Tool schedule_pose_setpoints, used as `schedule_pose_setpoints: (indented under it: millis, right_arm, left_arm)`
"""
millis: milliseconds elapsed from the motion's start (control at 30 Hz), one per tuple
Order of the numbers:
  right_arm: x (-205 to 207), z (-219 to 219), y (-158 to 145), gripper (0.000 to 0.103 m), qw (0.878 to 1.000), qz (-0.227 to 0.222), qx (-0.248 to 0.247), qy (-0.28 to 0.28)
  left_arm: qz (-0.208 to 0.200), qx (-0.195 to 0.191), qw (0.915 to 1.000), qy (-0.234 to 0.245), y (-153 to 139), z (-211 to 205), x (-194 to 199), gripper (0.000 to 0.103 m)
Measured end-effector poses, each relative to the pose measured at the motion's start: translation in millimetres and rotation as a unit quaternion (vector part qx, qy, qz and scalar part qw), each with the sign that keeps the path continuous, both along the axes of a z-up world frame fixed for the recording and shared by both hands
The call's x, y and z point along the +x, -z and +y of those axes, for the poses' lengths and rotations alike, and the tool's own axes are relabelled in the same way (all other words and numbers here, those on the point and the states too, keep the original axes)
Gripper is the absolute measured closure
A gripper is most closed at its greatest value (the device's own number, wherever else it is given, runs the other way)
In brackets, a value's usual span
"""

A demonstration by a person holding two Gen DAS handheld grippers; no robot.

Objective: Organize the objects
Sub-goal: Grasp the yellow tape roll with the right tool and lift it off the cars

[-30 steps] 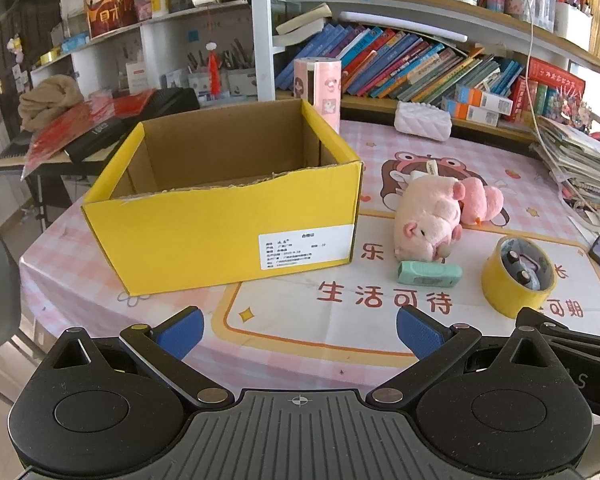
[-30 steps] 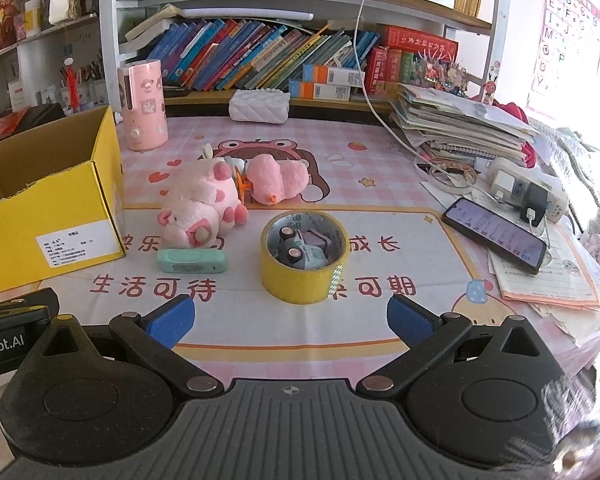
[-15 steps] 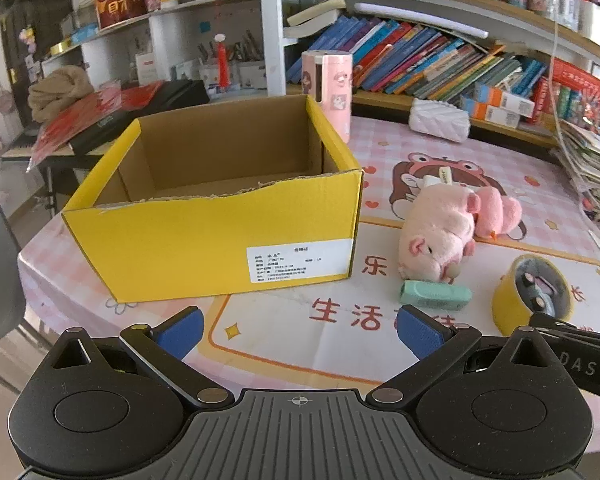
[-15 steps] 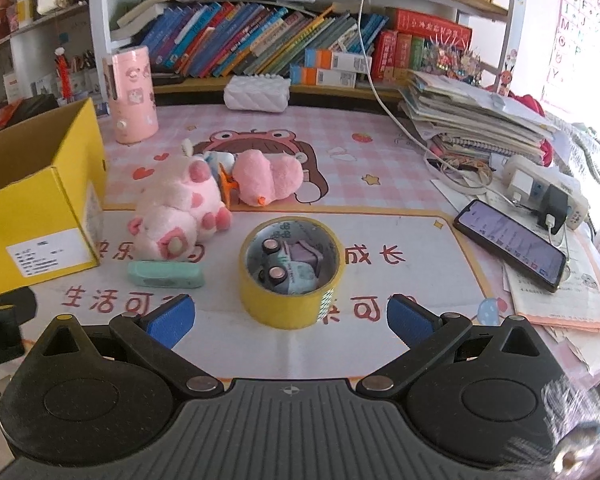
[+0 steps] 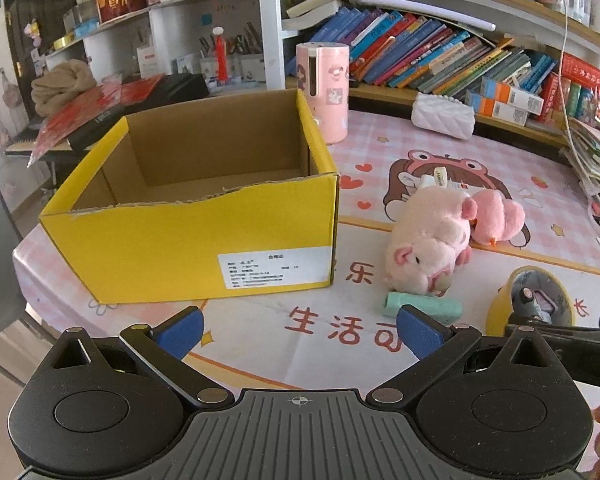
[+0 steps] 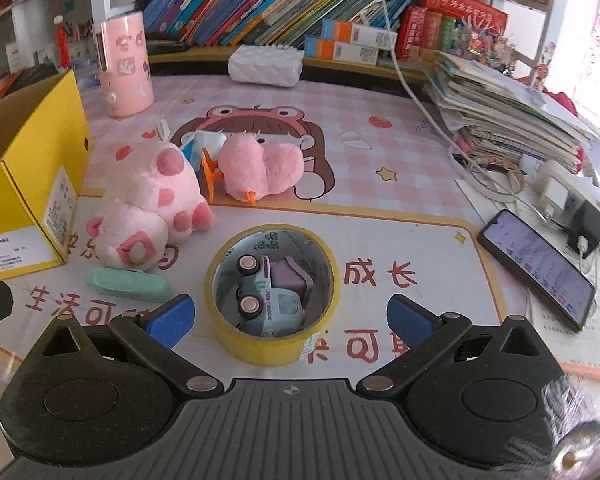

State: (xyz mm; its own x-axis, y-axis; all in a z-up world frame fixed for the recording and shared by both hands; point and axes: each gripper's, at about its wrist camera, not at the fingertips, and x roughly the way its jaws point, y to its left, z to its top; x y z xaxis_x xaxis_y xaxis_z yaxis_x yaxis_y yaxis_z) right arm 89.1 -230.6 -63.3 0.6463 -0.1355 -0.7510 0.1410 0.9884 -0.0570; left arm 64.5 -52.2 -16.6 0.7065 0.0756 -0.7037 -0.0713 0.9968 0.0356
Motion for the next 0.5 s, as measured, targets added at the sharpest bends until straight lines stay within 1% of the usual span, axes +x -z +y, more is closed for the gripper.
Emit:
schedule_pose_setpoints:
  millis: [100,200,367,500]
  right_arm:
    - [6,0,8,0.0,1.0,0.013,-0.013,-0.013]
    - [12,-4,13,0.0,0.999,0.024,-0.007,-0.021]
    - [20,-3,18,0.0,0.999,0.031,-0.01,-0.041]
    - [26,-1,20,0.004,0.998,0.029,-0.015,-0.055]
  left_arm:
    - [0.005,-0.013,0.9999,0.0,3,-2,1,0.0]
    - [0.007,-0.008,0.9999,0.001,4,-6,1,0.0]
    - [0.007,-0.006,0.9999,-0.013,4,-6,2,0.0]
    - [0.006,-0.005,0.9997,-0.024,4,-5,1,0.0]
